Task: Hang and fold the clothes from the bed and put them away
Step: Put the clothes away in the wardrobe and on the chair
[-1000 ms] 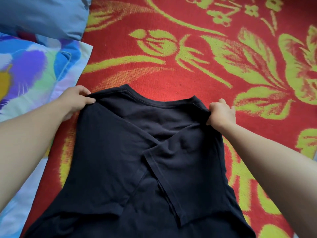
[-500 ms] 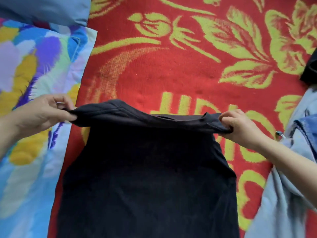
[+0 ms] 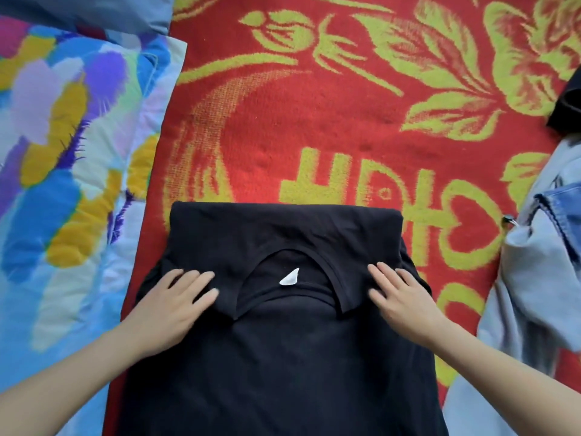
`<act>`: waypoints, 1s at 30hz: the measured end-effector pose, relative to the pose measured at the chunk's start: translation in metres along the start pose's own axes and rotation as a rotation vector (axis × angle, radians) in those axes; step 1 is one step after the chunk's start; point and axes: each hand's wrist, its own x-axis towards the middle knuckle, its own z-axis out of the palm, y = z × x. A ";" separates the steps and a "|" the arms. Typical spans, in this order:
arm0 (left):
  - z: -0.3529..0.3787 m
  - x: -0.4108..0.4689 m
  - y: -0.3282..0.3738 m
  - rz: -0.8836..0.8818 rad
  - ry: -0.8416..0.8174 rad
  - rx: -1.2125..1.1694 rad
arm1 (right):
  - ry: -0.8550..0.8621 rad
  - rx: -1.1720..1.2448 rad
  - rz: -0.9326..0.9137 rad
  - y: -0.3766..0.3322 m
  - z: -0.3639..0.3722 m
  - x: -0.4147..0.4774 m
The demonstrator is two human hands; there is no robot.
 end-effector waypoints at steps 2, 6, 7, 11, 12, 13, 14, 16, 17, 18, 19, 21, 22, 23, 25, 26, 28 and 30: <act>0.001 0.006 0.014 0.023 -0.040 -0.063 | 0.029 0.074 -0.003 -0.006 -0.002 0.007; -0.005 0.008 0.027 0.192 -0.153 -0.086 | -0.142 0.035 -0.260 -0.019 -0.005 0.011; -0.007 0.007 0.024 0.210 -0.122 -0.121 | -0.174 0.059 -0.278 -0.017 -0.006 0.012; -0.017 0.024 -0.002 0.121 0.162 -0.170 | 0.148 0.131 -0.047 0.008 -0.020 0.032; -0.020 0.035 -0.011 0.012 0.225 -0.148 | 0.214 0.146 0.091 0.016 -0.023 0.042; -0.025 0.049 -0.021 -0.137 0.259 -0.147 | 0.222 0.178 0.232 0.026 -0.027 0.052; -0.030 0.062 -0.030 -0.307 0.256 -0.169 | 0.152 0.197 0.374 0.035 -0.031 0.064; -0.036 0.083 -0.052 -0.620 0.141 -0.237 | -0.085 0.191 0.569 0.054 -0.031 0.080; -0.036 0.091 -0.062 -0.703 0.046 -0.293 | -0.194 0.216 0.606 0.061 -0.033 0.087; -0.036 0.097 -0.073 -0.739 -0.045 -0.353 | -0.262 0.230 0.622 0.065 -0.032 0.092; -0.036 0.102 -0.082 -0.750 -0.119 -0.405 | -0.276 0.235 0.626 0.067 -0.030 0.095; -0.037 0.106 -0.092 -0.738 -0.178 -0.455 | -0.204 0.176 0.619 0.069 -0.029 0.099; -0.040 0.107 -0.095 -0.724 -0.187 -0.452 | -0.167 0.147 0.616 0.069 -0.031 0.099; -0.044 0.106 -0.097 -0.696 -0.189 -0.441 | -0.140 0.129 0.613 0.071 -0.034 0.097; -0.055 0.103 -0.101 -0.616 -0.144 -0.437 | -0.087 0.147 0.619 0.077 -0.041 0.092; -0.064 0.101 -0.105 -0.584 -0.094 -0.470 | -0.050 0.167 0.627 0.081 -0.047 0.089; -0.082 0.099 -0.112 -0.540 -0.003 -0.513 | 0.002 0.196 0.640 0.091 -0.059 0.083; -0.099 0.097 -0.116 -0.486 0.053 -0.480 | 0.030 0.192 0.630 0.098 -0.068 0.076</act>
